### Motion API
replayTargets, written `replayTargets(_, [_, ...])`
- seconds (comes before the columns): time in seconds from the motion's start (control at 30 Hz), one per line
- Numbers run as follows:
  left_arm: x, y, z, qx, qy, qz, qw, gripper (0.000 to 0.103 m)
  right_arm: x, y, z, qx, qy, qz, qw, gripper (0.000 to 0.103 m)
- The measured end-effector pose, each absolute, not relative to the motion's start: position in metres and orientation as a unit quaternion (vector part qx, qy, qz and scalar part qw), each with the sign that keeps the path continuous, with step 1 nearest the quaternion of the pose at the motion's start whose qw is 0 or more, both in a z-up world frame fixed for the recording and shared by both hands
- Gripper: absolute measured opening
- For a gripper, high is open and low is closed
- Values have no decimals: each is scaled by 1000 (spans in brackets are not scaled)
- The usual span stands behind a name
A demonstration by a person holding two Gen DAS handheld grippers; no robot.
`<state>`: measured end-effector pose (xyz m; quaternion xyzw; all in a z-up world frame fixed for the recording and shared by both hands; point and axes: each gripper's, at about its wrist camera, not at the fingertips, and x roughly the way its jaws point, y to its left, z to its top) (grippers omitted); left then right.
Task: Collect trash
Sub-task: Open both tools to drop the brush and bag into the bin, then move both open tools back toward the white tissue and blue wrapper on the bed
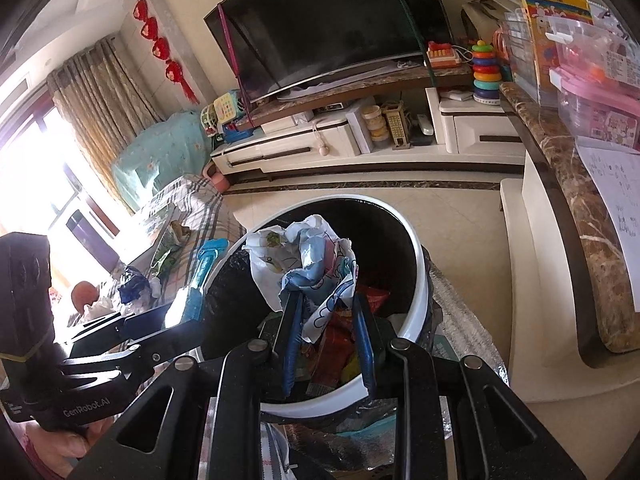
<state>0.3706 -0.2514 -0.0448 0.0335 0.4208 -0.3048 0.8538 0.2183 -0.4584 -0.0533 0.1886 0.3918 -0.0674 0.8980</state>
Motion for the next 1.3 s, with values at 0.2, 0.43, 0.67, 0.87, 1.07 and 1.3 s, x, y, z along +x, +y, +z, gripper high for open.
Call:
replayTargets(0.2, [374, -256, -47, 35, 432, -302, 849, 50, 224, -458, -52, 179, 395, -68, 898, 30])
replayTargets(0.43, [374, -241, -47, 13, 439, -290, 850, 60, 223, -458, -52, 179, 390, -68, 901, 40])
replayTargets(0.67, [356, -203, -54, -13, 443, -265, 856, 63, 216, -450, -51, 188, 386, -58, 901, 55])
replayTargets(0.87, [335, -157, -57, -47, 450, -235, 860, 66, 214, -425, -54, 202, 381, -30, 902, 81])
replayTargets(1.07, [311, -114, -52, -64, 443, -203, 871, 68, 218, -389, -58, 200, 391, 2, 899, 89])
replayTargets(1.3, [286, -59, -50, -98, 442, -159, 877, 69, 222, -345, -63, 174, 401, 31, 899, 94])
